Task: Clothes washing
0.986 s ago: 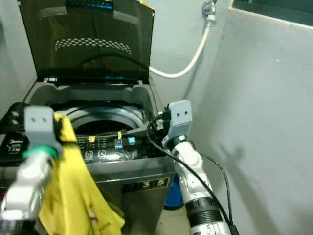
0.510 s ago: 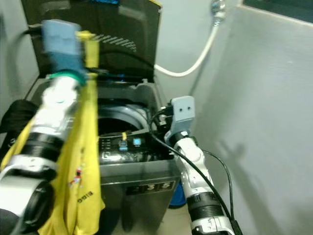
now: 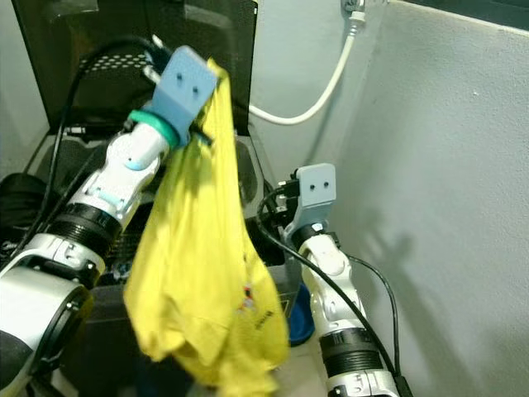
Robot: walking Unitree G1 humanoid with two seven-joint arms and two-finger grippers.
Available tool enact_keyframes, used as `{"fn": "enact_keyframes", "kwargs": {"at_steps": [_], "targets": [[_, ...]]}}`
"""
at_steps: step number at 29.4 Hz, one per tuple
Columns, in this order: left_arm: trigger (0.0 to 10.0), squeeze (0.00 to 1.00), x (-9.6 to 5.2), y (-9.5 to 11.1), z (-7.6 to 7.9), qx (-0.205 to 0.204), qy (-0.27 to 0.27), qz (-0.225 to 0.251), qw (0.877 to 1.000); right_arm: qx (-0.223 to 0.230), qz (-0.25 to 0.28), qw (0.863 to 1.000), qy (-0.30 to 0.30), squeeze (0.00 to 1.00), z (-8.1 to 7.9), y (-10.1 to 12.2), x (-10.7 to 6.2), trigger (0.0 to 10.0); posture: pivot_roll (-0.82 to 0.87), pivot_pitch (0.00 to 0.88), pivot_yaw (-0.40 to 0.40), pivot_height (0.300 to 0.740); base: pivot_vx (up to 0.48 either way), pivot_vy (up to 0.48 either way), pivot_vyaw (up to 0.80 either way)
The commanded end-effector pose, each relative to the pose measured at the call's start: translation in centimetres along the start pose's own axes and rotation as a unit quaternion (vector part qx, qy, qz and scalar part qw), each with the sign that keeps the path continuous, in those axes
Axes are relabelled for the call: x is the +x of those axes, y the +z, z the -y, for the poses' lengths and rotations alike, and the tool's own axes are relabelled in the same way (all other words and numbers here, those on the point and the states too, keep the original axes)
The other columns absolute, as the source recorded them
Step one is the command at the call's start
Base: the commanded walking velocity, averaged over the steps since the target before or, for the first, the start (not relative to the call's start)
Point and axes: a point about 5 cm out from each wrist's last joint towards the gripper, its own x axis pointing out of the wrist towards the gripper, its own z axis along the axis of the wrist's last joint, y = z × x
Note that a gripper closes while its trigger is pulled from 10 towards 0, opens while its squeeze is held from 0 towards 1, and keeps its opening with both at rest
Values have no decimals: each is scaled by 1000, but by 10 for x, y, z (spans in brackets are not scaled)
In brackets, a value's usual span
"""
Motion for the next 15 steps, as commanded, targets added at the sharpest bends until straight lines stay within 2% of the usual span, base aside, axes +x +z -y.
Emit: {"fn": "enact_keyframes", "kwargs": {"at_steps": [1, 3, 4, 7, 13, 15], "targets": [[10000, 0, -5, -23, 11, 24, -35, -73, 996, -3, -8, 1000, 4, 0, 0, -4, 0, 10000, -17, 9, -8, 740, 0, 0, 0], [10000, 0, -6, -28, 11, 27, -37, -90, 995, -3, -8, 1000, 4, 0, 0, -3, 0, 10000, -17, 9, -8, 740, 0, 0, 0], [10000, 0, -12, -43, 9, 49, -36, -130, 990, -2, -8, 1000, 5, 0, -1, -3, -1, 10000, -21, 9, -5, 740, 0, 0, 0], [10000, 0, -15, -48, 7, 56, -30, -140, 988, -1, -8, 1000, 6, 0, -1, -3, -1, 10000, -22, 11, -5, 740, 0, 0, 0], [10000, 0, -24, -65, -3, 23, 9, -179, 983, -2, -12, 1000, 9, 0, -1, -6, -4, 10000, -25, 10, -4, 740, 0, 0, 0], [10000, 0, -36, -79, -15, 17, 40, -208, 977, -1, -13, 1000, 8, 0, -1, -6, -5, 10000, -23, 8, -4, 740, 0, 0, 0]]}}
